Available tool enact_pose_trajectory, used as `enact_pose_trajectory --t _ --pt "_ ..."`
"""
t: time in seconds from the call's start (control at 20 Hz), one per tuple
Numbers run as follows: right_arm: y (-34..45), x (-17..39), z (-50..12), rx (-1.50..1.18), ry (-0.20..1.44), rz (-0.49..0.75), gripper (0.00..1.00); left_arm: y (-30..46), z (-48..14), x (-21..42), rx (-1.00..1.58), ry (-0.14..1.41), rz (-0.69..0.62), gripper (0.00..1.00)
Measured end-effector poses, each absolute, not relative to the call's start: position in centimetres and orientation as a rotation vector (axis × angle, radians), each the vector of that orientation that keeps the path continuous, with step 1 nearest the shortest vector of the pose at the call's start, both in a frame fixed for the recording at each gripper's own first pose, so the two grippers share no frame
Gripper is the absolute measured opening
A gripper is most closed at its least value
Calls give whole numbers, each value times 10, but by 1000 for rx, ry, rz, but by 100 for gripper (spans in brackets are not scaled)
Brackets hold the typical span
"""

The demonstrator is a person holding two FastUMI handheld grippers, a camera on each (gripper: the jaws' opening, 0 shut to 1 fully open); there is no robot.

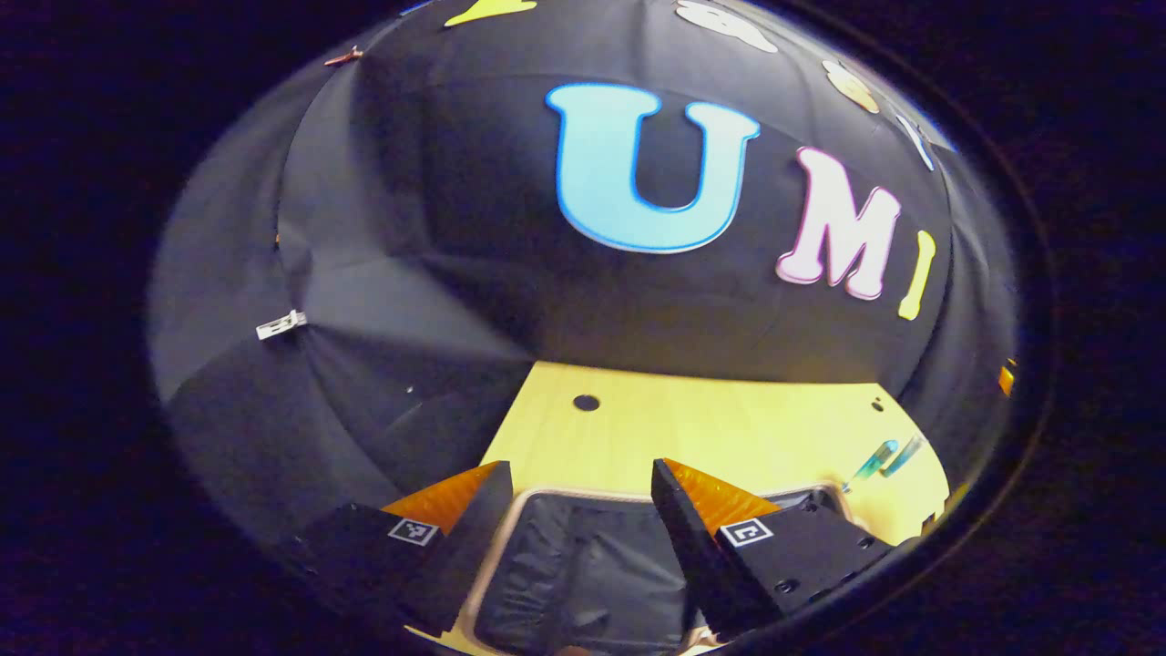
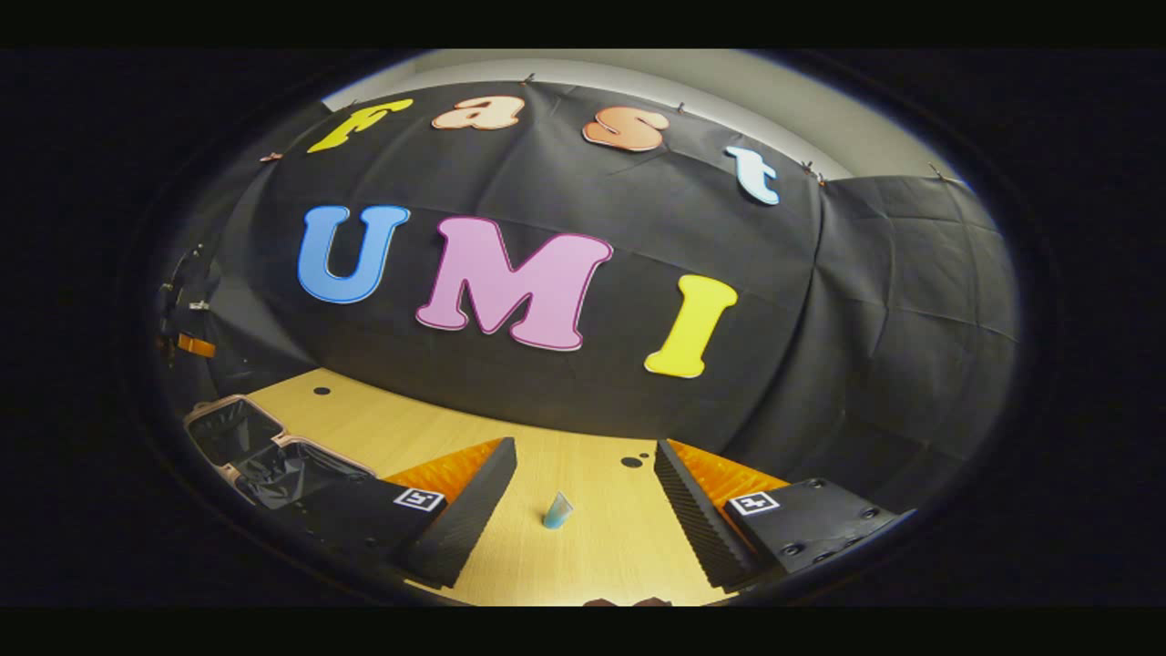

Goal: First open the suitcase, pack the skin care products into it, and then close the suitcase.

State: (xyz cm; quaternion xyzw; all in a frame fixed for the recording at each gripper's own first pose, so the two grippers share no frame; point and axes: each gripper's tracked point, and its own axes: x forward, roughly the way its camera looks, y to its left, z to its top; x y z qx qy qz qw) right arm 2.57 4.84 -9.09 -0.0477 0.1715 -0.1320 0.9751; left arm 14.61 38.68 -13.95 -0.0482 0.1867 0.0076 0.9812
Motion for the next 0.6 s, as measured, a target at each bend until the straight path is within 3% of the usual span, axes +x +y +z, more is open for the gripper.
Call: enact_pose_trajectory --t 0.1,0.3,0.6 --pt "52 32 -93 -75 331 -242 94 333 -123 142 -139 319 -21 96" --pt "54 41 -99 -59 305 -196 96 238 -91 131 -141 226 -110 96" --pt "50 53 -124 -13 329 -122 97 95 -128 117 -123 290 -276 96"
